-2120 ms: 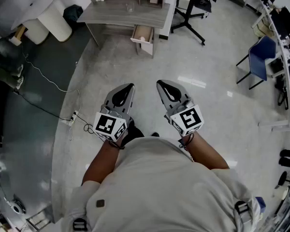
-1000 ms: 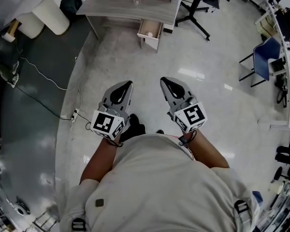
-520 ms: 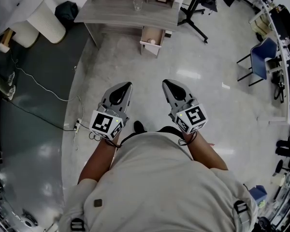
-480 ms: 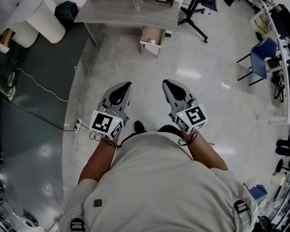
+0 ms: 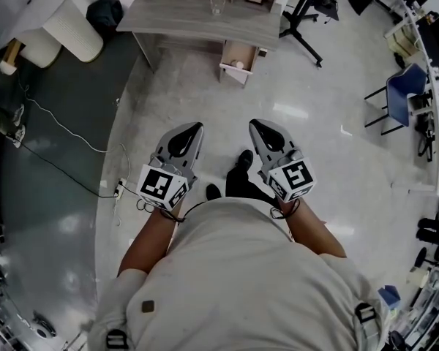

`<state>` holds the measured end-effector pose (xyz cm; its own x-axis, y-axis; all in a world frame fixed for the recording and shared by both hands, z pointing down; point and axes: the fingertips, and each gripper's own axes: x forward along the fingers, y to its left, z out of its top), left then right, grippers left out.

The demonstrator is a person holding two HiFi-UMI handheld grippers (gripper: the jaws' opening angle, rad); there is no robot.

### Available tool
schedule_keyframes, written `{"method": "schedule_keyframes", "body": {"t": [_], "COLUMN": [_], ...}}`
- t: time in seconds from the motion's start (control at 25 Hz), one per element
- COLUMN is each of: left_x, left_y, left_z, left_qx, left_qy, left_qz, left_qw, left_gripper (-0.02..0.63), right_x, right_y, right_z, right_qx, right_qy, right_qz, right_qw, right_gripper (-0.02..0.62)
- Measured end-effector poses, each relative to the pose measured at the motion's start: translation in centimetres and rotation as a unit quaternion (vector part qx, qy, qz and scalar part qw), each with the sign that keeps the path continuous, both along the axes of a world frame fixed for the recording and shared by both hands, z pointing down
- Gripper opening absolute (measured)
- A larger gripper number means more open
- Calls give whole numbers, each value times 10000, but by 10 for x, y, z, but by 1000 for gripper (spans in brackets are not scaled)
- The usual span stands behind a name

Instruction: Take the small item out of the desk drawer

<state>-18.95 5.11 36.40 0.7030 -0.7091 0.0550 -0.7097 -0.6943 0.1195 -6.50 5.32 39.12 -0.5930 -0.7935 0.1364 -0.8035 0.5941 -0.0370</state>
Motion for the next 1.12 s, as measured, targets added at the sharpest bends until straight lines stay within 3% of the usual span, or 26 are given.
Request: {"method": "schedule_keyframes", "body": {"t": [0.44, 0.76, 1.12], "left_x": [28, 91, 149], "left_y": [-90, -178, -234], "left_z": [17, 14, 15], "left_qx": [-172, -130, -86], "left_qy": [-182, -181, -223], "left_qz": [-181, -243, -208], "left_qw": [9995, 9995, 9995], "left_gripper": [15, 15, 15], "right_x": [27, 79, 147], "right_y": [-103, -185, -240], "right_z": [15, 27, 26], "right_qx": [-164, -277, -200], "right_qy": [-28, -89, -238], "right_qz": [-354, -558, -468], "right_qw": [9992, 9980, 9984], "right_gripper": [21, 21, 22]}}
